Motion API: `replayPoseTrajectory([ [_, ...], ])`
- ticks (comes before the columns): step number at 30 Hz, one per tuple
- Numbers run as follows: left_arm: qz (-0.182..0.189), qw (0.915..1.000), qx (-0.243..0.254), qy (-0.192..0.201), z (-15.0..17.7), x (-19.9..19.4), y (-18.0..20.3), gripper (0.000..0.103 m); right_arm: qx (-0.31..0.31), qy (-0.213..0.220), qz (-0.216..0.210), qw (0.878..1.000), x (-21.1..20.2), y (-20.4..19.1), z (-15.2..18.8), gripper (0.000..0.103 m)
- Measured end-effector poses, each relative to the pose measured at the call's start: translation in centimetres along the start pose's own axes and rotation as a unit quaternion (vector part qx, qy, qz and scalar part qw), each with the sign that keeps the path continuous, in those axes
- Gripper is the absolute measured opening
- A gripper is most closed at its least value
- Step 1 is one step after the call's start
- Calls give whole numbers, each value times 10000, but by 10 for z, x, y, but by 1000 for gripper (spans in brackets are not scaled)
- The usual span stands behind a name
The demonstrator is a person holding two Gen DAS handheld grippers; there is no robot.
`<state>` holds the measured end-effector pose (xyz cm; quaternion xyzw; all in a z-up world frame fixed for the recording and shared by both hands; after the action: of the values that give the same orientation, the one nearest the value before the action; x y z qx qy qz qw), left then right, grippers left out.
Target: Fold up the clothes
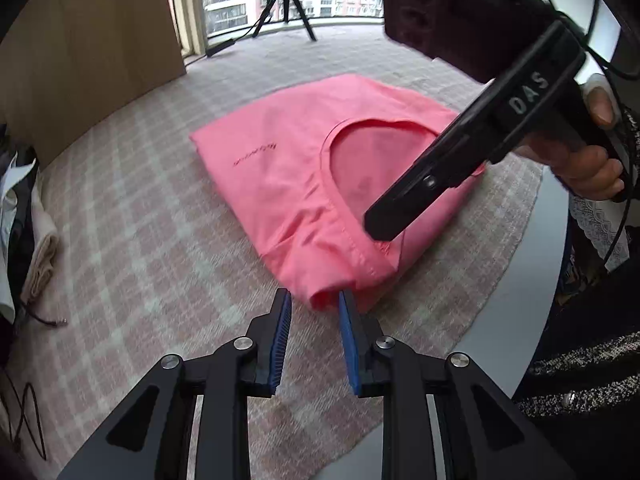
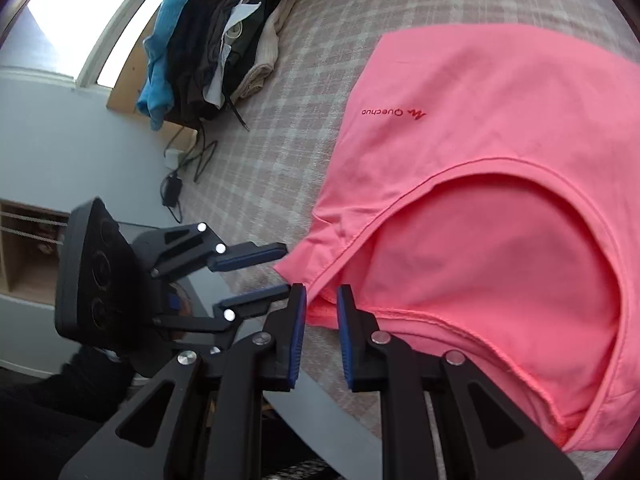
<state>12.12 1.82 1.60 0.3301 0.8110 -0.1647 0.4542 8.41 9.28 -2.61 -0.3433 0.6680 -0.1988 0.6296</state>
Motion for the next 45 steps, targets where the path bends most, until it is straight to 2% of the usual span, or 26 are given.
replayPoseTrajectory([
  [3,-23,9999,152,28,-2,1,0,19,30,-20,18,10000,4,-2,-3,25],
  [6,-4,9995,297,-82,-2,6,-1,2,-139,-172,248,9994,14,-6,-3,24],
  [7,8,9993,370,-106,-1,7,0,1,-192,-233,303,9991,16,-7,-3,21],
  [8,29,9989,444,-120,-1,7,2,1,-224,-292,300,9989,18,-8,-3,8],
  [9,36,9986,509,-117,-1,5,4,1,-251,-340,276,9987,18,-10,-2,4],
  [12,36,9978,634,-165,2,2,4,1,-365,-386,186,9984,11,-14,-1,4],
  [14,115,9970,625,-451,8,12,2,2,-427,-459,448,9970,14,-11,0,4],
  [16,-21,9946,727,-738,15,21,0,2,-484,-695,720,9938,20,-8,4,5],
  [18,23,9948,717,-728,16,13,-3,6,-585,-808,901,9909,18,-9,8,6],
  [20,70,9967,568,-579,10,1,-9,6,-644,-672,830,9922,2,-16,9,7],
  [23,346,9989,229,-207,-10,-9,-17,6,-681,-40,748,9949,-29,-20,4,7],
  [26,497,9988,-4,-53,-27,1,-23,6,-662,493,1070,9908,-39,-15,-4,7],
  [29,607,9977,-103,-278,-26,22,-19,6,-653,452,1358,9876,-26,-4,-2,7],
  [31,611,9968,-52,-505,-14,30,-12,5,-648,262,1499,9862,-13,0,5,7],
  [34,649,9961,-53,-597,-5,23,-10,6,-596,-175,1338,9891,-6,3,26,7],
  [35,647,9962,-132,-571,-4,18,-12,7,-592,-116,1190,9911,-15,2,32,7],
  [37,620,9962,-452,-417,-6,2,-22,10,-504,428,1069,9921,-49,2,37,8],
  [38,622,9953,-668,-311,-8,-5,-29,13,-412,781,1070,9903,-69,5,38,19],
  [39,581,9936,-948,-211,-11,-9,-38,21,-241,1212,1157,9856,-92,13,36,41],
  [40,498,9906,-1267,-116,-14,-11,-49,31,-33,1637,1307,9778,-113,24,34,55],
  [41,440,9862,-1593,-12,-17,-12,-59,34,172,1994,1466,9687,-131,36,31,73],
  [44,475,9657,-2548,142,-21,-3,-83,36,745,2492,2002,9446,-158,80,22,73],
  [45,505,9591,-2782,160,-22,2,-88,36,880,2437,2092,9429,-158,93,20,73],
])
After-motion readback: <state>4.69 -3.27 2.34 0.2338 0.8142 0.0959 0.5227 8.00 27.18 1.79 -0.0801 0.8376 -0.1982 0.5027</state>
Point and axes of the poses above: each gripper's, at about its wrist camera, not at the fingertips, and x roughly the way its jaws point, y to its right, z to its underside, the point moved 3 cm from there along x, roughly the way its jaws point
